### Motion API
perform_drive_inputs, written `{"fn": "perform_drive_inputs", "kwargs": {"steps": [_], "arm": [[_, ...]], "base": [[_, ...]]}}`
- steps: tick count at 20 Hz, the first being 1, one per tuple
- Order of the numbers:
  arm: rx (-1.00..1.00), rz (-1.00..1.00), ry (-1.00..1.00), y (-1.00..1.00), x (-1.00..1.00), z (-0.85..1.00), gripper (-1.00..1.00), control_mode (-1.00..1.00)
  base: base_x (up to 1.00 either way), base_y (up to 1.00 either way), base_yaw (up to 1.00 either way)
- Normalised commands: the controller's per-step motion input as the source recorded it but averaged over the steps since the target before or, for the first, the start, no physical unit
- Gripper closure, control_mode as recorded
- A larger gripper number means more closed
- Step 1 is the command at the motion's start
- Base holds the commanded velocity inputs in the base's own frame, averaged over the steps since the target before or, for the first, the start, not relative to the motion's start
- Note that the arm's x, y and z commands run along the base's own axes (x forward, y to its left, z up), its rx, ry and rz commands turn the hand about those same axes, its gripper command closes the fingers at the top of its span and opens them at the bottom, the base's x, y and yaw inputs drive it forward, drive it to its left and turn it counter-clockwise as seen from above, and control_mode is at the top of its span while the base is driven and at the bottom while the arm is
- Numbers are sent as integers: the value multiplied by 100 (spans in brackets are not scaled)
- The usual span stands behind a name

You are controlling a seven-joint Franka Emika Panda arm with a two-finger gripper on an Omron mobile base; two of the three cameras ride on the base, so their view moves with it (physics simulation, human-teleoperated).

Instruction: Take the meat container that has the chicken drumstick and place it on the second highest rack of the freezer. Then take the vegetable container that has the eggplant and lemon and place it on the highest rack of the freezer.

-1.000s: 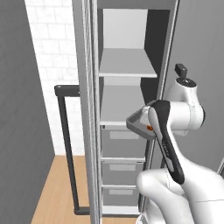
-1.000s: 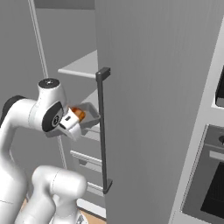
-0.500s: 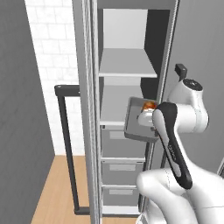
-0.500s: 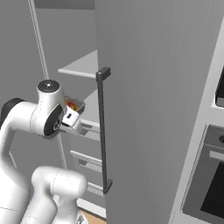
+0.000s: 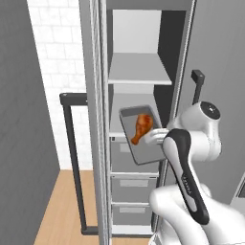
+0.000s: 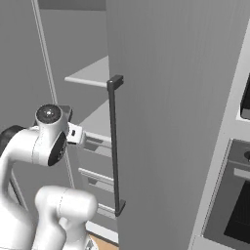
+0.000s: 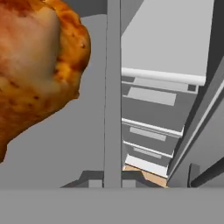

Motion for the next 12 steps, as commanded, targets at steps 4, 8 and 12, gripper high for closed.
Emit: {"fn": "perform_drive_inputs", "kwargs": {"steps": [4,8,12], "arm": [[-1,-1,1,-5,51,3,100,-100],[0,-6,9,-6,43,0,100,-100],[1,-10,15,-15,46,0,100,-100]], "base": [[0,0,0],[0,0,0],[0,0,0]]}}
